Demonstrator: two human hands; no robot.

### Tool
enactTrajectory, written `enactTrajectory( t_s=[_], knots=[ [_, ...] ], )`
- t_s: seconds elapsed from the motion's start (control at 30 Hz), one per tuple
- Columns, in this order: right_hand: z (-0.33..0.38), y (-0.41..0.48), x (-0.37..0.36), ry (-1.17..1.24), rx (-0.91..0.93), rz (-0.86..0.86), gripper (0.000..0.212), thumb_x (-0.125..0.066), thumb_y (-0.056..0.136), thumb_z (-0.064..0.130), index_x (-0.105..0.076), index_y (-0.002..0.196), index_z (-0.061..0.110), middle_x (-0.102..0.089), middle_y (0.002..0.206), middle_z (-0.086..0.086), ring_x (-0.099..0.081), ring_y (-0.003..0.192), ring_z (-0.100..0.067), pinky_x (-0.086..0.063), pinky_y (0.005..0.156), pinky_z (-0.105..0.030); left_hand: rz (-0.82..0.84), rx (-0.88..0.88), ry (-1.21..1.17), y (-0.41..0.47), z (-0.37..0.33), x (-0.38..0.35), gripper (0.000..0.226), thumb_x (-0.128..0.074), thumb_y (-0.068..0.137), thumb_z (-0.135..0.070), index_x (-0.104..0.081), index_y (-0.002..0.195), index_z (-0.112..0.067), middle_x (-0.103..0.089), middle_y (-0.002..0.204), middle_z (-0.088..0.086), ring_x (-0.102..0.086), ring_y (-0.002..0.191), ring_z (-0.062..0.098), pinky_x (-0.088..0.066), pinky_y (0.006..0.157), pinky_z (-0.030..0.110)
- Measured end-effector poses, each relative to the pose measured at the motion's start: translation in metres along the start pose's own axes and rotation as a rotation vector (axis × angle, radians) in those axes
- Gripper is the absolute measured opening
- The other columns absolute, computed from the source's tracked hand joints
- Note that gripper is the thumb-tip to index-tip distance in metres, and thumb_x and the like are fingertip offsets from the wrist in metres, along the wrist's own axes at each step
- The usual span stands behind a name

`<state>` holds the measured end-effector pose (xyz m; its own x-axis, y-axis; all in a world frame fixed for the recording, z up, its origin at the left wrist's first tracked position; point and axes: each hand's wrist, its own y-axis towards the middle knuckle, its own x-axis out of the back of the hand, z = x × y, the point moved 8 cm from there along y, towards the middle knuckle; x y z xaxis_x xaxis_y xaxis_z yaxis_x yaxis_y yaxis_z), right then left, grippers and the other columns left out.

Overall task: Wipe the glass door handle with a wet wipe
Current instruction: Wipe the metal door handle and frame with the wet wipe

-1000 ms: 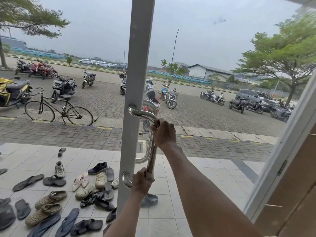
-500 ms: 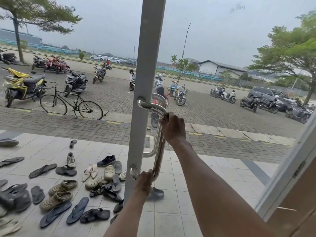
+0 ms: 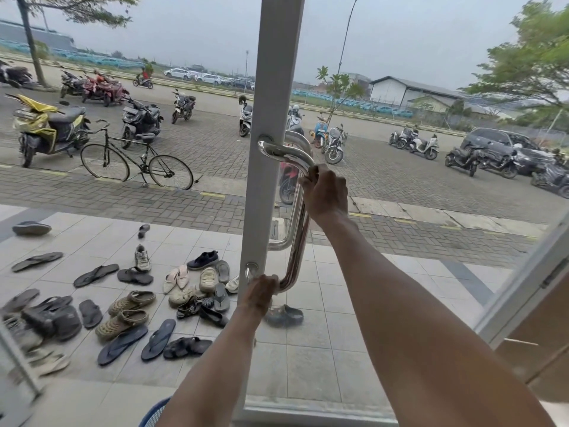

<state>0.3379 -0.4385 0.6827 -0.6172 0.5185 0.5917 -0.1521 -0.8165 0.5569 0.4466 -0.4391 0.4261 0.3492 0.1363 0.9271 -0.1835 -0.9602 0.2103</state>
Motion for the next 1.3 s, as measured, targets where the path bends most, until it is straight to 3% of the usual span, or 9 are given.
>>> enactTrajectory(
  t_s=[0.23,0.53,0.67,0.77,0.87,1.0,1.07,1.17,1.3],
  knots=[
    [0.001,-0.003,0.000,-0.017,0.019,-0.013,0.023,-0.064,0.089,0.031,-0.062,0.103,0.013,-0.071,0.098,-0.013,-0.065,0.096,-0.032,-0.047,0.079,-0.033,-0.054,-0.071,0.044,-0.002,0.008,0.002,0.029,-0.051,0.093,0.006,-0.062,0.115,-0.009,-0.066,0.109,0.016,-0.069,0.097,0.023,-0.057,0.084,0.025],
    [0.002,-0.005,0.001,-0.024,0.030,-0.029,0.021,-0.065,0.089,0.029,-0.061,0.096,0.010,-0.071,0.095,-0.016,-0.065,0.094,-0.035,-0.048,0.079,-0.037,-0.019,-0.078,-0.004,0.002,0.025,0.000,0.025,-0.054,0.090,0.008,-0.064,0.106,-0.009,-0.067,0.107,0.012,-0.069,0.095,0.022,-0.057,0.083,0.027],
    [0.003,-0.006,0.003,-0.025,0.036,-0.035,0.024,-0.065,0.089,0.028,-0.062,0.103,0.008,-0.071,0.098,-0.017,-0.065,0.096,-0.035,-0.047,0.079,-0.035,-0.008,-0.024,0.000,0.005,0.035,0.001,0.012,-0.054,0.094,-0.017,-0.063,0.086,-0.019,-0.064,0.104,0.006,-0.064,0.104,0.030,-0.053,0.092,0.039],
    [0.003,-0.007,0.003,-0.017,0.030,-0.032,0.025,-0.065,0.090,0.028,-0.061,0.104,0.008,-0.071,0.099,-0.016,-0.065,0.096,-0.035,-0.046,0.076,-0.032,-0.032,0.051,-0.139,0.003,0.042,0.009,0.019,-0.051,0.096,-0.028,-0.066,0.092,-0.016,-0.065,0.116,0.017,-0.058,0.114,0.036,-0.047,0.098,0.040],
    [0.002,-0.007,0.001,-0.005,0.026,-0.030,0.024,-0.065,0.089,0.028,-0.060,0.104,0.010,-0.071,0.098,-0.015,-0.066,0.096,-0.034,-0.048,0.078,-0.034,-0.062,0.155,-0.275,0.003,0.051,0.009,0.019,-0.052,0.097,-0.023,-0.056,0.079,-0.029,-0.066,0.117,0.011,-0.062,0.111,0.030,-0.047,0.090,0.028],
    [0.001,-0.006,-0.001,-0.008,0.028,-0.042,0.025,-0.065,0.089,0.029,-0.059,0.104,0.010,-0.071,0.098,-0.015,-0.066,0.095,-0.035,-0.048,0.078,-0.034,-0.045,0.184,-0.271,0.010,0.064,-0.008,0.018,-0.052,0.095,-0.003,-0.057,0.108,-0.015,-0.067,0.109,0.002,-0.071,0.092,0.017,-0.058,0.079,0.023],
    [0.001,-0.005,-0.002,-0.005,0.036,-0.043,0.024,-0.065,0.089,0.029,-0.058,0.104,0.011,-0.071,0.097,-0.015,-0.066,0.093,-0.035,-0.048,0.077,-0.035,-0.116,0.242,-0.368,0.004,0.060,-0.002,0.011,-0.046,0.098,-0.012,-0.056,0.099,-0.015,-0.068,0.099,0.008,-0.069,0.088,0.023,-0.058,0.072,0.032],
    [0.001,-0.005,-0.002,-0.001,0.044,-0.042,0.025,-0.064,0.089,0.028,-0.058,0.105,0.010,-0.071,0.095,-0.016,-0.067,0.093,-0.036,-0.049,0.077,-0.036,-0.235,0.371,-0.462,-0.006,0.058,0.013,0.023,-0.041,0.100,-0.028,-0.055,0.084,-0.019,-0.064,0.084,0.001,-0.061,0.081,0.023,-0.044,0.062,0.024],
    [0.002,-0.007,-0.001,0.008,0.042,-0.055,0.025,-0.065,0.089,0.027,-0.058,0.106,0.011,-0.072,0.094,-0.016,-0.067,0.092,-0.035,-0.051,0.077,-0.037,-0.279,0.375,-0.605,-0.015,0.051,0.023,0.032,-0.038,0.102,-0.011,-0.048,0.072,-0.014,-0.058,0.066,-0.002,-0.061,0.063,0.018,-0.040,0.044,0.011]
  ],
)
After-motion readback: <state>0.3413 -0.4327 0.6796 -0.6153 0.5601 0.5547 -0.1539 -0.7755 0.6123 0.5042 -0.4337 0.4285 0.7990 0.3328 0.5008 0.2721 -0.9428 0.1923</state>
